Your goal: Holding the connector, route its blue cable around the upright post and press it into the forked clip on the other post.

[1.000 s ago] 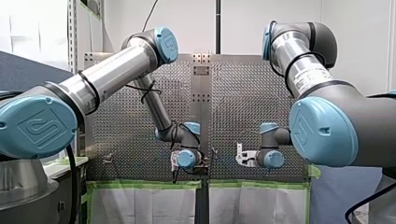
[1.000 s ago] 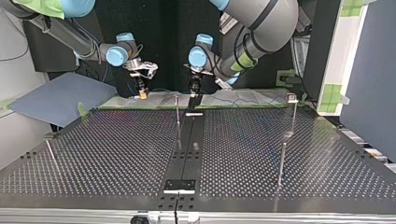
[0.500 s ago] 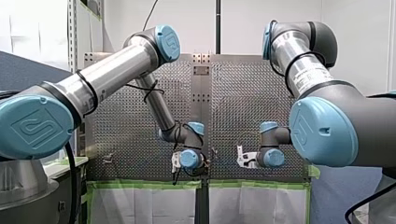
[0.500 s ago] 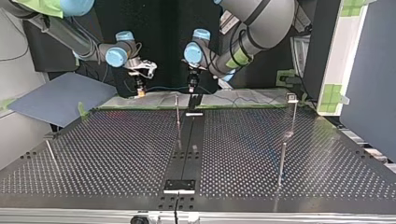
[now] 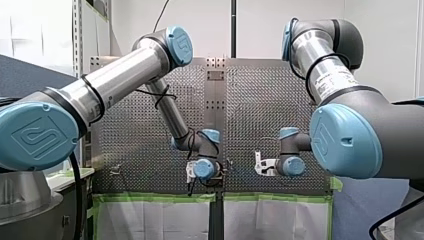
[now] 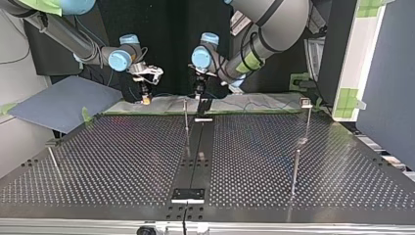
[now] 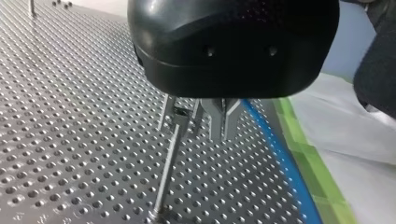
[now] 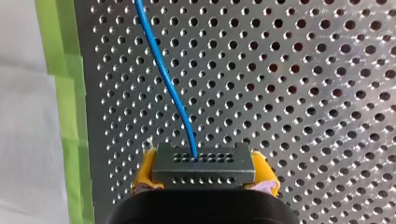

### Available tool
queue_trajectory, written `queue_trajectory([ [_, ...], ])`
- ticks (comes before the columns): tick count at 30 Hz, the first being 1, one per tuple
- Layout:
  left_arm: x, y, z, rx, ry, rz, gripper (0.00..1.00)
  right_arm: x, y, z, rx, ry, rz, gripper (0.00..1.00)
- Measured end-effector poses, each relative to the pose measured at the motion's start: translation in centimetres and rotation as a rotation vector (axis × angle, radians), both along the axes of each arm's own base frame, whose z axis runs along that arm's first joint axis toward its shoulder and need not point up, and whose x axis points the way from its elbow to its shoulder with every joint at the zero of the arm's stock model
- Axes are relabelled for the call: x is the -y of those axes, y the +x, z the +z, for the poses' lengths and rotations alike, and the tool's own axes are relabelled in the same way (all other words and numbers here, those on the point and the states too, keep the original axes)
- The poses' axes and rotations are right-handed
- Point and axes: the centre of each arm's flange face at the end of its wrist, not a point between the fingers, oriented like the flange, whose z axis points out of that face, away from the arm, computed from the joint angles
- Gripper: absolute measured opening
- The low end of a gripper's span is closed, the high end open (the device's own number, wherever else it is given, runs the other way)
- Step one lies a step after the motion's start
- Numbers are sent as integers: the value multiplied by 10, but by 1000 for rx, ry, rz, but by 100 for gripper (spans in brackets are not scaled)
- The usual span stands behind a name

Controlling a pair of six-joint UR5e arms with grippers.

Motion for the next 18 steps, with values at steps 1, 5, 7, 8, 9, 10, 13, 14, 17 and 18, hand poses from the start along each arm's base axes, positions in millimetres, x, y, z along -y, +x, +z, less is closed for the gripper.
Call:
queue_trajectory([
  [1,1,1,1,3,-6,-3,6,0,1,0,8,-2,8,0],
  [5,5,6,4,8,-26,-8,6,3,4,3,40,-16,21,0],
  [7,6,7,5,9,-34,-9,6,5,5,4,52,-26,22,0],
  [8,6,8,5,9,-38,-10,6,6,5,5,55,-29,23,0],
  [9,6,8,6,9,-40,-11,6,7,5,5,57,-31,23,0],
  [10,6,8,6,9,-42,-11,6,7,5,5,59,-33,23,0],
  [13,6,9,6,9,-45,-13,6,8,5,6,62,-36,23,0],
  [14,6,9,6,9,-46,-13,6,9,5,6,63,-37,22,0],
  [17,7,11,6,7,-56,-17,6,10,5,7,65,-41,22,0],
  [18,7,12,7,6,-62,-19,6,11,5,7,65,-42,21,0],
])
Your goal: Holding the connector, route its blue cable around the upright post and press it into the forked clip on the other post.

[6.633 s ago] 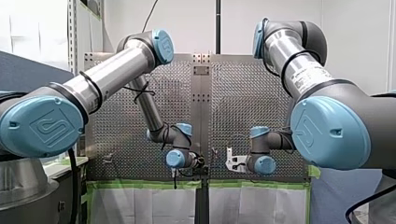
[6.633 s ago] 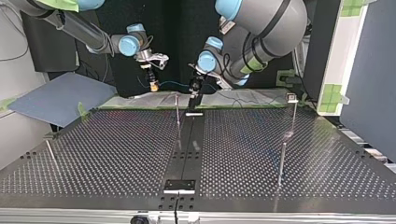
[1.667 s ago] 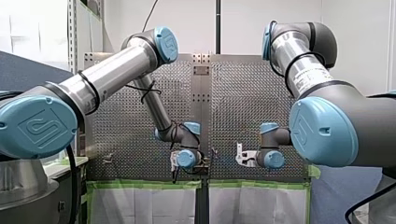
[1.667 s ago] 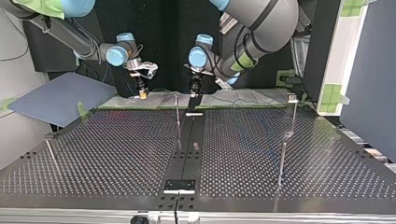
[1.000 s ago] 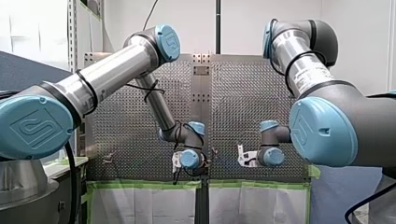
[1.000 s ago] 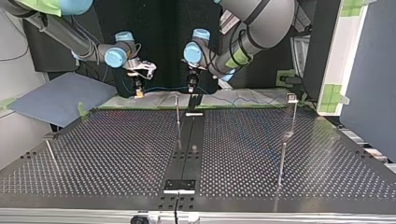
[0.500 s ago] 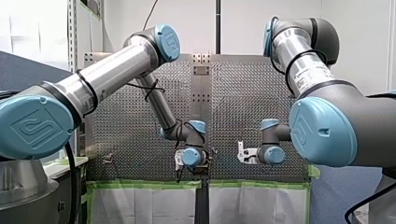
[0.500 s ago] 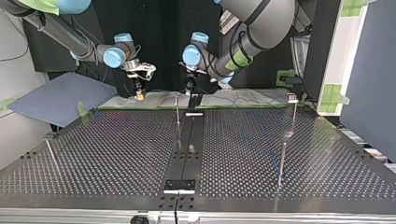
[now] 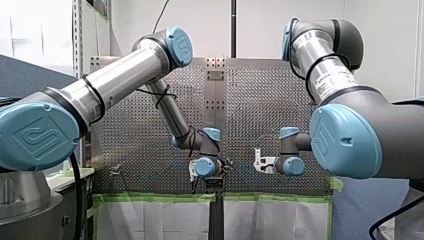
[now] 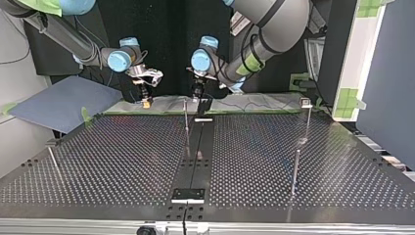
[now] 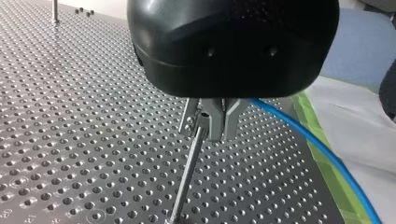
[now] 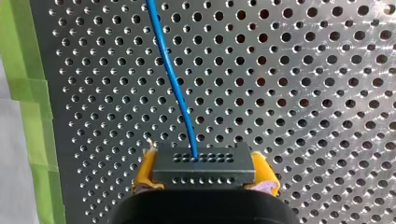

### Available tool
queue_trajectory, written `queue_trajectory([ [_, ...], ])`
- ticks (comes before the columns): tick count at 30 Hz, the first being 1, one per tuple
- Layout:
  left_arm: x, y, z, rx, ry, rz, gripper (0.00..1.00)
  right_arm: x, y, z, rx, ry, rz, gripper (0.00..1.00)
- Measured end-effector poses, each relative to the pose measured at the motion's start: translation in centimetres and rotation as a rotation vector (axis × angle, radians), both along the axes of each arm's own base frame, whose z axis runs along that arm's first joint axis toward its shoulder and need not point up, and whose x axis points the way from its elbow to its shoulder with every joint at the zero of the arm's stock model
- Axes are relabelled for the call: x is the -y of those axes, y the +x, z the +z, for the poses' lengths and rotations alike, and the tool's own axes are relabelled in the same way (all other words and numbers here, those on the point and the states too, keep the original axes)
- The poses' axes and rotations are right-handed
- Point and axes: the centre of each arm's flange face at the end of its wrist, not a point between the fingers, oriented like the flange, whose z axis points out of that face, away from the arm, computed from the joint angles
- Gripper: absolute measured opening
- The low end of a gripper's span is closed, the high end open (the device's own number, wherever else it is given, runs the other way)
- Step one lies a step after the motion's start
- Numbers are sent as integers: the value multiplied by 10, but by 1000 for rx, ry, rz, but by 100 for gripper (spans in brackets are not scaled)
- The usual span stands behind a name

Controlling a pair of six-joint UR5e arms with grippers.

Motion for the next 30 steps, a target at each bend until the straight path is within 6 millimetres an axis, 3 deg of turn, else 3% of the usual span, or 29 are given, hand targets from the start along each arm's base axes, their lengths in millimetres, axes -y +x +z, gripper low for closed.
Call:
queue_trajectory([
  [5,1,5,-2,-12,-18,-7,6,2,0,1,9,-4,-3,0],
  [12,5,15,-21,-51,-16,-7,8,6,0,3,21,-12,-7,0],
  [22,9,46,-4,-55,-52,13,8,10,-4,4,25,-16,-20,0],
  [30,1,63,2,-60,-75,21,8,17,-12,6,29,-18,-60,0],
])
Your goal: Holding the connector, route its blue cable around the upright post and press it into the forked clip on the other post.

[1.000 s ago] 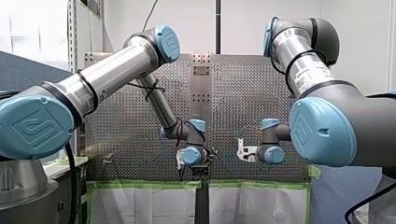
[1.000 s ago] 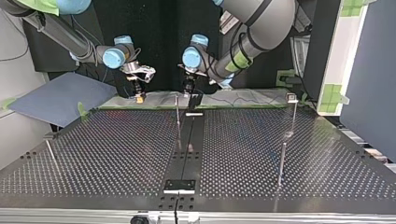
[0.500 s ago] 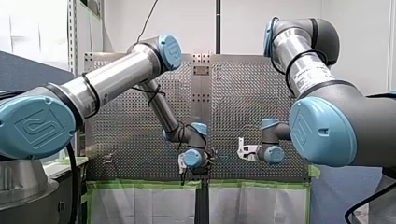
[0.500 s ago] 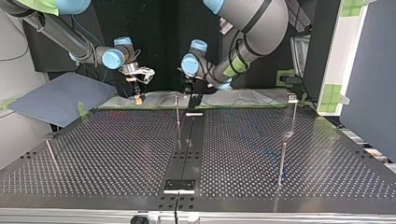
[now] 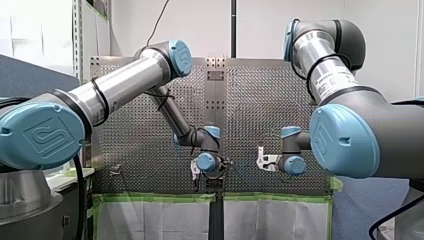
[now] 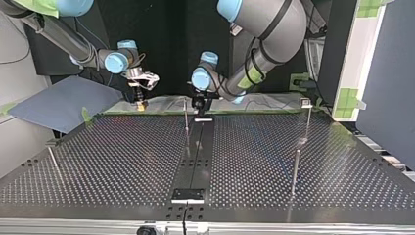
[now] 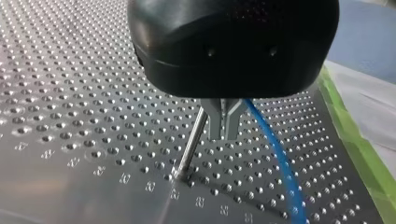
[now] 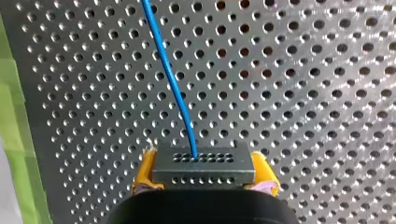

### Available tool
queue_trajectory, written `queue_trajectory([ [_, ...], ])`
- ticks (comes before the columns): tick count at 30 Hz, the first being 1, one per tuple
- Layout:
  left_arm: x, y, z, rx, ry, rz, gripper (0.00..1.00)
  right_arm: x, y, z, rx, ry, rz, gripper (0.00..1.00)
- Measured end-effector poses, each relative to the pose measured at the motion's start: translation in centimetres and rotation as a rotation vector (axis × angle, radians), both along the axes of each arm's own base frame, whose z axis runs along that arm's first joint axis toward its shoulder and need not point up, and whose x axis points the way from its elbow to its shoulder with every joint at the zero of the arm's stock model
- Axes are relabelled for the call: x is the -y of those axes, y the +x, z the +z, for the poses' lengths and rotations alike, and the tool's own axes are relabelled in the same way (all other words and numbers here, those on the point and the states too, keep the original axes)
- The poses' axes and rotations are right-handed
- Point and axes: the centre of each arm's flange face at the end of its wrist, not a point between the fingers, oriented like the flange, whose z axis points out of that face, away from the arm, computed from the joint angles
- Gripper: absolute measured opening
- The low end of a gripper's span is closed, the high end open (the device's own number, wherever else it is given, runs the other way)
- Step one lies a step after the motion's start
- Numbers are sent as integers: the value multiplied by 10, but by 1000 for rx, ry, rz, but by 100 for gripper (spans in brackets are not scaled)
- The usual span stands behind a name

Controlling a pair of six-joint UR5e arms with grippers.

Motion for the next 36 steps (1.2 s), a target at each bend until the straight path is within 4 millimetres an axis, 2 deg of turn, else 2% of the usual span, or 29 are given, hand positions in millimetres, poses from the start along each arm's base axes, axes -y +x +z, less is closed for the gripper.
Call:
queue_trajectory([
  [2,-3,2,0,-3,1,4,8,3,-3,1,1,1,-14,0],
  [7,-7,4,-1,-8,7,7,16,5,-5,1,1,3,-27,0],
  [9,-7,4,-1,-9,15,5,39,5,-5,1,1,3,-28,0],
  [10,-7,4,-1,-8,19,2,39,5,-5,1,1,3,-27,0],
  [11,-7,3,-2,-8,25,-2,63,5,-5,1,1,4,-27,0],
  [12,-6,2,-2,-9,35,-6,83,5,-5,0,1,4,-27,0],
  [13,-6,1,-2,-10,44,-9,83,5,-5,0,1,4,-26,0],
  [14,-6,0,-3,-12,55,-9,100,5,-5,0,1,4,-25,0],
  [27,-11,-17,-7,-82,221,-41,100,2,-2,0,0,10,-19,0],
  [36,-10,-27,14,-59,184,-106,100,1,-2,-1,-1,17,-18,0],
])
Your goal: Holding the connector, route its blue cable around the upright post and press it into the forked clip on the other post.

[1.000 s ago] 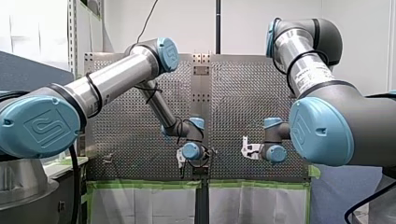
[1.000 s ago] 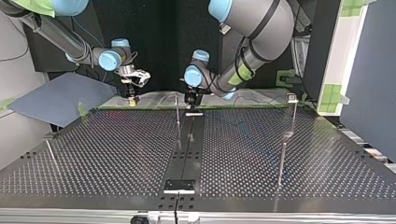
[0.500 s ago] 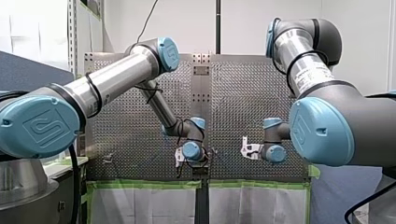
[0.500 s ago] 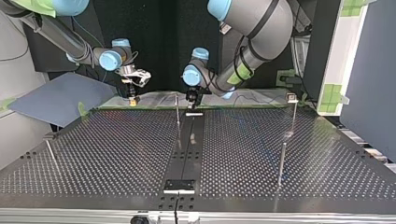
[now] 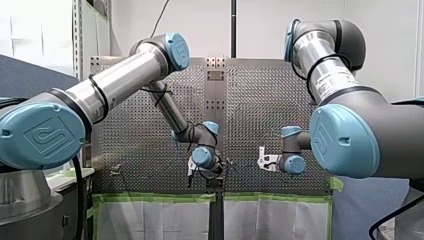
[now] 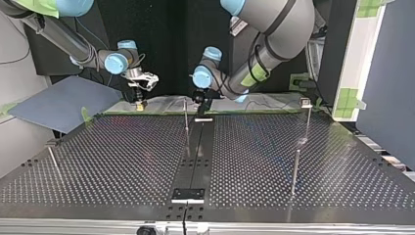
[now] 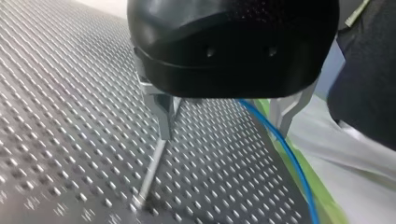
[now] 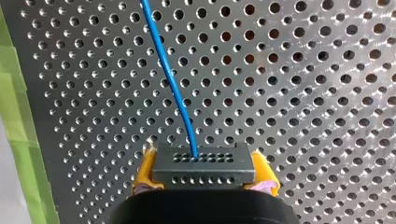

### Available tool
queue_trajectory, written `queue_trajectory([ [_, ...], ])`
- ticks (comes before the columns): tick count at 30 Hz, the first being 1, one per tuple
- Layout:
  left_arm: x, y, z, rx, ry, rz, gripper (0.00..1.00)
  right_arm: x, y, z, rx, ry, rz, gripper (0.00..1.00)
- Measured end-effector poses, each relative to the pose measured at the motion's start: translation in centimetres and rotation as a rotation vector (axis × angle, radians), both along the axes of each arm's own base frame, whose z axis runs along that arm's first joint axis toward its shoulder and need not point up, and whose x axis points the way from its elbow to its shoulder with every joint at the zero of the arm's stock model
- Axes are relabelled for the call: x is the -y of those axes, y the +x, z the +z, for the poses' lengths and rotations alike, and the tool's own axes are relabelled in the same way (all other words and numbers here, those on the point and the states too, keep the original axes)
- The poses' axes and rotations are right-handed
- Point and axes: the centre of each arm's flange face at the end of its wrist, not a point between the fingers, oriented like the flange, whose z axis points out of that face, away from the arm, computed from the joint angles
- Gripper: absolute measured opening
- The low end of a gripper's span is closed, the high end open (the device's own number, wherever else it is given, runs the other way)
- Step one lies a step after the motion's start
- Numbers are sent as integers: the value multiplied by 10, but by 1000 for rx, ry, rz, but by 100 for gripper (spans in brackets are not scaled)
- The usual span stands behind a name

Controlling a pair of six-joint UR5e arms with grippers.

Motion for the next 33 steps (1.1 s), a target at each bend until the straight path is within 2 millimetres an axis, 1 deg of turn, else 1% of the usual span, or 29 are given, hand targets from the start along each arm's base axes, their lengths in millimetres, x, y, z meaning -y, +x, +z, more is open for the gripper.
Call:
queue_trajectory([
  [3,2,-6,11,19,-23,-31,100,0,0,0,0,2,1,0],
  [6,5,-15,16,23,-35,-63,100,-1,0,0,-1,4,2,0],
  [15,6,-46,2,-31,-30,-147,100,-1,1,-1,-2,9,5,0],
  [22,11,-53,0,-45,-40,-194,100,-2,1,-1,-2,10,7,0],
  [33,12,-53,0,-46,-42,-198,100,-2,1,-1,0,9,13,0],
])
